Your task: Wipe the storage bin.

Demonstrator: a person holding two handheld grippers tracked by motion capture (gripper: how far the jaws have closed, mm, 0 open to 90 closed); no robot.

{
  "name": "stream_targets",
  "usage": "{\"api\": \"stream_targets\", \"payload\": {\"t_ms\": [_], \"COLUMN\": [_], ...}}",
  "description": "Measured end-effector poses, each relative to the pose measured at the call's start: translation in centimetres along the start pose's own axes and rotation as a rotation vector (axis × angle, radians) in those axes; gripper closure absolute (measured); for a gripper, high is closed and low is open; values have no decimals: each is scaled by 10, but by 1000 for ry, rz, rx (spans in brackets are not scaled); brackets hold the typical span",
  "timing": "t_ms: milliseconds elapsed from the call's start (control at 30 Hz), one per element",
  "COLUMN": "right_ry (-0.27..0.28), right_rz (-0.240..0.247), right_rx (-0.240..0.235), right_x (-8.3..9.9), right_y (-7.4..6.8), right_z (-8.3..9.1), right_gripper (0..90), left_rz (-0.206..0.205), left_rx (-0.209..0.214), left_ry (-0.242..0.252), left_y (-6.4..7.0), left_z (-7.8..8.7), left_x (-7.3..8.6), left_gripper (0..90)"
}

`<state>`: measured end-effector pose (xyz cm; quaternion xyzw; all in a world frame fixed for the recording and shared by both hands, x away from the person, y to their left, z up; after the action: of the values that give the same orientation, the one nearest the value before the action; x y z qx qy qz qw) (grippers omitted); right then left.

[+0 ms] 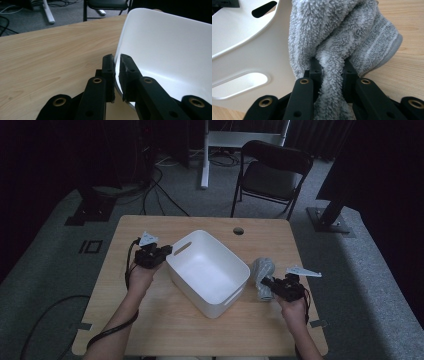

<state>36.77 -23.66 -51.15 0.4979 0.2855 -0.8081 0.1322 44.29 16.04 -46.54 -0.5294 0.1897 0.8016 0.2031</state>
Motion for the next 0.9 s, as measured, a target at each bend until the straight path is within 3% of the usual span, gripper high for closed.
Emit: {"api": "stream_targets", "payload": {"t_ms": [233,367,533,600,900], "right_ry": [5,7,12,13,52], "right_rz": [-1,-4,-4,-5,27], "right_rx": [0,2,4,2,-47], "right_x": [0,-1,-2,-2,-13], "right_y": [1,3,3,2,-22], "right_z": [2,3,6,6,17], "right_gripper": [764,764,764,764,764], "left_rz": [-25,-1,35,69,80], "left_rx": [26,33,7,11,4], "left_ry": [8,5,7,12,-13], "left_y": [3,3,0,1,9], "left_z": [-15,-18,-6,-1,-4], "left_x": [-5,-7,-4,-3,2], "left_gripper": [832,826,676,670,614]}}
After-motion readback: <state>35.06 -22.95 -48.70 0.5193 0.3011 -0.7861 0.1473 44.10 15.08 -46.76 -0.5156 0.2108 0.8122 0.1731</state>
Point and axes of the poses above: each handheld gripper's, and its own axes: z roughly backward along the jaws, x roughly out of its underside, y roughly to its right, the point moved 6 cm from there along -z, roughly forward along the jaws, and after that the axes turned 9 degrees about y, right-handed, at the moved point
